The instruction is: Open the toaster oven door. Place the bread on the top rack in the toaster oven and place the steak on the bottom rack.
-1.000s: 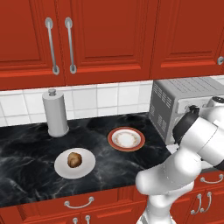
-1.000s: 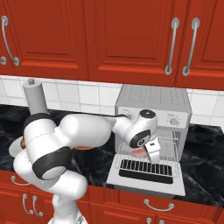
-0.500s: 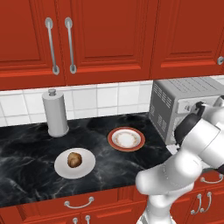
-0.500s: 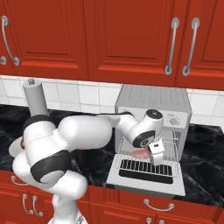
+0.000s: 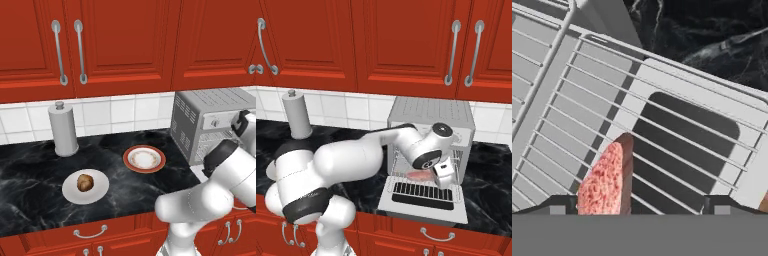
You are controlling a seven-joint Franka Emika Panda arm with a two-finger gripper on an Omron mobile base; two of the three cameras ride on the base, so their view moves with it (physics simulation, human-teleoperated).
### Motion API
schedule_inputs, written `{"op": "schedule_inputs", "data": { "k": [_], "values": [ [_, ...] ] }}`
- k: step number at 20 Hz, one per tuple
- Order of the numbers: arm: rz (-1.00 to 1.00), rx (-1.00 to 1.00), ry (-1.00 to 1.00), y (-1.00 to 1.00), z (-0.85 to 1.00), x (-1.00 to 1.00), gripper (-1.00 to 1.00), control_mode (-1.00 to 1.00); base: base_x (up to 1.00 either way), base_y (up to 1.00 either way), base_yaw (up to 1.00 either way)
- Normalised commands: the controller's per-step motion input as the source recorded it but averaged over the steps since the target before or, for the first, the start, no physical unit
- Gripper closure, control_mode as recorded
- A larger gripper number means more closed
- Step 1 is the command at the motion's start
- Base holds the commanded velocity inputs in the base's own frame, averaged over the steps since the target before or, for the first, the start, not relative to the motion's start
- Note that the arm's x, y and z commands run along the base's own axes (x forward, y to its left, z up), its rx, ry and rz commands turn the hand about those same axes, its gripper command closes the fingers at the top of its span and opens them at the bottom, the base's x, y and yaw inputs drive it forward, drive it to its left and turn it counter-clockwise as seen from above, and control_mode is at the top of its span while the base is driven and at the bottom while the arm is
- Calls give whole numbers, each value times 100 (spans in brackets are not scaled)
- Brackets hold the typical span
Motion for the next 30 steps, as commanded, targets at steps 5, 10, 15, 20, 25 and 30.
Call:
{"op": "schedule_inputs", "data": {
  "k": [5,10,15,20,25,30],
  "values": [
    [22,0,-8,-3,18,-58,-100,-100,0,0,0],
    [46,-4,1,4,0,-40,-100,-100,0,0,0],
    [53,-4,3,21,-3,-7,-100,-100,0,0,0],
    [46,-9,0,8,-17,-17,-100,-100,0,0,0],
    [19,-15,2,0,-26,-22,-100,-100,0,0,0],
    [9,-4,0,12,-19,-1,-100,-100,0,0,0]
  ]
}}
